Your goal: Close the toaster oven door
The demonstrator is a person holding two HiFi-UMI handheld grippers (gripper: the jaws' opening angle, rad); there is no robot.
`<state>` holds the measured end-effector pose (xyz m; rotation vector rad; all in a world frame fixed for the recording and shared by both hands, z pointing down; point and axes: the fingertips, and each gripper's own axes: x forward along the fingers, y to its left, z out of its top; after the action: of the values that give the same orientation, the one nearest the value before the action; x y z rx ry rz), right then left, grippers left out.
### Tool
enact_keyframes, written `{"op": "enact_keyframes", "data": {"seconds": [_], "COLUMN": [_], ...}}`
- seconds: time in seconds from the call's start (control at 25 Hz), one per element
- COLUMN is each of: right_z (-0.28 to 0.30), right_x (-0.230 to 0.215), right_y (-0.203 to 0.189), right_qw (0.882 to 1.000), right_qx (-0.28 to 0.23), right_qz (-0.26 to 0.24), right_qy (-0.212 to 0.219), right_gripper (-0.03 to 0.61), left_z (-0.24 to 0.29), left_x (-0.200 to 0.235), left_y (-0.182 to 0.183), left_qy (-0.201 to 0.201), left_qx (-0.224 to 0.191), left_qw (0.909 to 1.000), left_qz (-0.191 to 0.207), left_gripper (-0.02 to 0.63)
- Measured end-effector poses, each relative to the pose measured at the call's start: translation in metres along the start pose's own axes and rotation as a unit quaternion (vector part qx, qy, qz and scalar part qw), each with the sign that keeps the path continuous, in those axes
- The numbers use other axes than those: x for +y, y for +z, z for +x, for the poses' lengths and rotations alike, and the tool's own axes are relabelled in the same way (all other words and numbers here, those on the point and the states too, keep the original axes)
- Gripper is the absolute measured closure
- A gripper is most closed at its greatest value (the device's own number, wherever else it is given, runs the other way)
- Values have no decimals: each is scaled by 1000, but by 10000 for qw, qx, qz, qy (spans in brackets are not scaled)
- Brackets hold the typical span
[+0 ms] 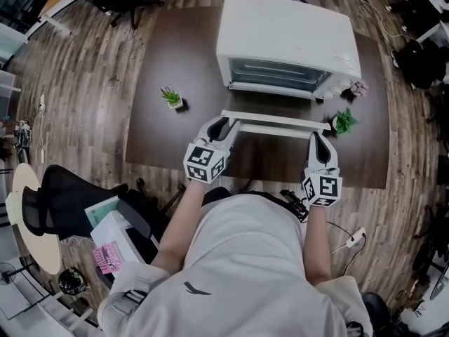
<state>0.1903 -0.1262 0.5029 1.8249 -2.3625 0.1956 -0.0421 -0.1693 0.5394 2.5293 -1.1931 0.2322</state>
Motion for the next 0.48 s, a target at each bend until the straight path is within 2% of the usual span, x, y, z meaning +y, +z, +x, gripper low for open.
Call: {"op": "enact_keyframes", "data": {"seconds": [0.48], "right_z": [38], "right_x": [-1], "right_y": [13], "right_qw": [9999], "right_qx": [46], "right_qz": [-87], "right_qy": [50], "right_gripper": [577], "left_z": [8], "left_x": [5], "left_y": [35], "left_qy": [-19], "left_qx": [-358], "left_qw": [9994], "left_qz": [24], "left_gripper": [491]}}
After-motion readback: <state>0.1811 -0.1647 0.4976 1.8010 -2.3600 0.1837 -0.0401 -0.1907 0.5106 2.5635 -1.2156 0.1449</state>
